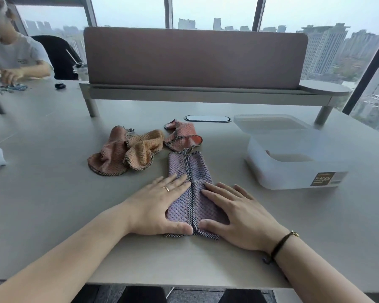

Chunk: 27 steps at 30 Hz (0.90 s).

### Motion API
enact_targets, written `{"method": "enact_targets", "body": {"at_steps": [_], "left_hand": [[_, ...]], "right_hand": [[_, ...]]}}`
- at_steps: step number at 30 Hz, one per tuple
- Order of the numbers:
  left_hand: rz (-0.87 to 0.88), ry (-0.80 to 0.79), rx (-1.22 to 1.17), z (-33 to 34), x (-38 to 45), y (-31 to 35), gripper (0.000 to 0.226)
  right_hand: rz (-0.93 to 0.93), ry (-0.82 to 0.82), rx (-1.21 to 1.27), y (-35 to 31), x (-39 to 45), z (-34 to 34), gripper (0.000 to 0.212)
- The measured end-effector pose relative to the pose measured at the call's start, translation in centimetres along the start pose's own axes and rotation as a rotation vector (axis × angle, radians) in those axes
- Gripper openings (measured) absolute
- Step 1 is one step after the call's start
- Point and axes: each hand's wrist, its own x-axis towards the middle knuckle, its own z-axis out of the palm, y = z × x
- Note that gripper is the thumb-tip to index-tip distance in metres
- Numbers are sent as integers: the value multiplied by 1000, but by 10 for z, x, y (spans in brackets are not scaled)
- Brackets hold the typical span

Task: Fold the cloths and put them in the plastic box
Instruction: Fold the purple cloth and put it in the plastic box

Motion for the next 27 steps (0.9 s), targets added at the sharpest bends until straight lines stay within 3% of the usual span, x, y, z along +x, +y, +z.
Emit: {"method": "enact_targets", "body": {"at_steps": [4, 7, 12, 19, 23, 27], "left_hand": [[-14, -11, 1, 1, 1, -1, 123], [-31, 20, -14, 2, -1, 1, 121], [-44, 170, -225, 3, -11, 1, 106], [151, 606, -684, 9, -26, 3, 50], [263, 553, -567, 7, -33, 8, 46], [277, 582, -362, 11, -30, 13, 46]], "right_hand": [[-6, 157, 292, 10, -3, 1, 37], [-46, 127, 308, 17, -7, 5, 57], [-137, 26, 204, 11, -14, 1, 44], [-185, 264, 116, 6, -15, 9, 18], [-148, 352, 208, 6, -11, 10, 5], [6, 351, 379, 8, -6, 8, 26]]}}
